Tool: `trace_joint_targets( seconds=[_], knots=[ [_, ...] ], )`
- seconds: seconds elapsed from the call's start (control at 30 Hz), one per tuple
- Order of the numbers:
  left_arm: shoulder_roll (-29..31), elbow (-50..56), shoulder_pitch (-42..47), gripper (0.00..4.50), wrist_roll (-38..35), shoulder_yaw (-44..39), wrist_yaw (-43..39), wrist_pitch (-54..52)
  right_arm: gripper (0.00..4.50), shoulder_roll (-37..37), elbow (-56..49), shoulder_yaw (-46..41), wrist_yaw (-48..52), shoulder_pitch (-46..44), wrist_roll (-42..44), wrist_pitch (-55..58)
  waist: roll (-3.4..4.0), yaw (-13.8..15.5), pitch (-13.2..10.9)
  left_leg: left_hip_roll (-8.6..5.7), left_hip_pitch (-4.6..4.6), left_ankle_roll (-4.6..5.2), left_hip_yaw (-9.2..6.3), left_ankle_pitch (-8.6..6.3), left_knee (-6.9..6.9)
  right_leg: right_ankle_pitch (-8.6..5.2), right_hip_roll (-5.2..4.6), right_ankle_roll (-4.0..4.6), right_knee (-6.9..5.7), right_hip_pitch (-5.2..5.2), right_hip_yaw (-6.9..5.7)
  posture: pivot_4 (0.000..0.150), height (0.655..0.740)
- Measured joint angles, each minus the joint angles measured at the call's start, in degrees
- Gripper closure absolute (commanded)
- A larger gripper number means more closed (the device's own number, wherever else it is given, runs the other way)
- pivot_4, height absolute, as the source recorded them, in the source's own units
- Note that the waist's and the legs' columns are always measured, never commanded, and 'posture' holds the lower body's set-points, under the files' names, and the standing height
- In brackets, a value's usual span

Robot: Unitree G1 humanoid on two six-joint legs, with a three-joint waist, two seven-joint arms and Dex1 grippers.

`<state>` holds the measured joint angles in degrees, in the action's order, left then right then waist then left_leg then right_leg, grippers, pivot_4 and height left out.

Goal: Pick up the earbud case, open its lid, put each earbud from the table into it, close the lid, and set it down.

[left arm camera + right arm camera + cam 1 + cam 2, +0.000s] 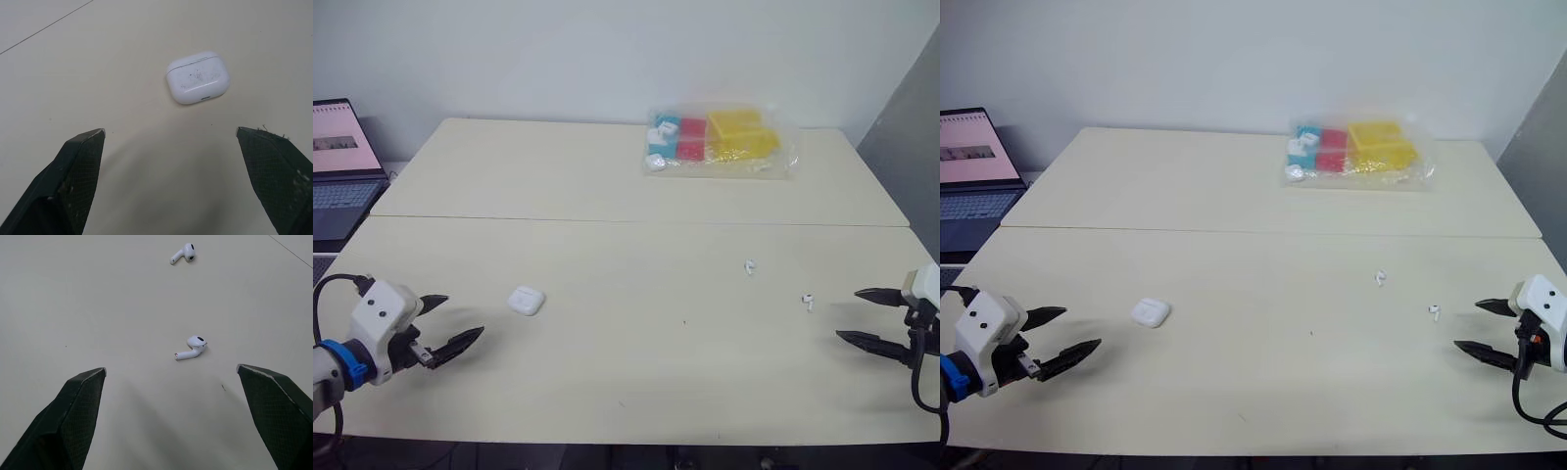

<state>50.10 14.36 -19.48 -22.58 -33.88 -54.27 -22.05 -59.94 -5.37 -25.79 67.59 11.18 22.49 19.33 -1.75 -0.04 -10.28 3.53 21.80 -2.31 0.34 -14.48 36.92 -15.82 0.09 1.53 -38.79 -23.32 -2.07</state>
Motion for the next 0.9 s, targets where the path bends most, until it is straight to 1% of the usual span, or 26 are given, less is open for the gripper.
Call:
trace_joint_targets(
  seconds=[0.23,0.37,0.57,0.77,0.9],
  knots=[
    [0.04,-1.67,1.59,0.04,0.62,0.78,-0.24,0.00,0.00,0.05,-0.05,-0.01,-0.17,0.52,-0.46,-0.04,0.00,0.00,0.00,0.00,0.00,0.00,0.02,0.00,0.00,0.00,0.00,0.00,-0.01,0.00,0.01,0.150,0.7400],
    [0.16,-3.29,3.93,0.04,-1.64,0.75,-2.16,-1.16,0.00,0.20,-0.05,-0.02,-0.31,0.48,-0.52,-0.06,0.00,-0.01,0.00,-0.01,-0.01,0.00,0.01,0.00,0.01,0.00,0.00,0.00,-0.04,0.00,0.00,0.150,0.7400],
    [1.40,-5.27,4.69,0.04,-2.12,0.70,-4.96,-0.89,0.00,0.29,-0.05,-0.04,-0.45,0.53,-0.56,-0.06,0.01,-0.04,0.00,0.00,-0.02,0.00,0.05,0.00,0.00,0.00,0.04,0.00,-0.04,-0.01,0.03,0.150,0.7400],
    [1.40,-6.26,5.56,0.04,-1.09,0.76,-3.86,-0.54,0.00,1.21,-0.48,-1.02,-0.43,1.31,-0.23,0.14,0.01,-0.02,0.00,0.00,-0.02,0.00,0.04,0.00,0.00,0.00,0.04,0.00,-0.05,-0.01,0.03,0.150,0.7400],
    [1.40,-6.32,5.65,0.04,-2.38,0.75,-4.83,-1.51,0.00,1.53,-0.90,-2.54,-0.27,1.30,1.74,2.46,0.01,-0.04,0.00,0.01,-0.03,0.00,0.05,0.00,0.01,0.00,0.04,0.00,-0.05,-0.01,0.05,0.150,0.7400]
  ],
)
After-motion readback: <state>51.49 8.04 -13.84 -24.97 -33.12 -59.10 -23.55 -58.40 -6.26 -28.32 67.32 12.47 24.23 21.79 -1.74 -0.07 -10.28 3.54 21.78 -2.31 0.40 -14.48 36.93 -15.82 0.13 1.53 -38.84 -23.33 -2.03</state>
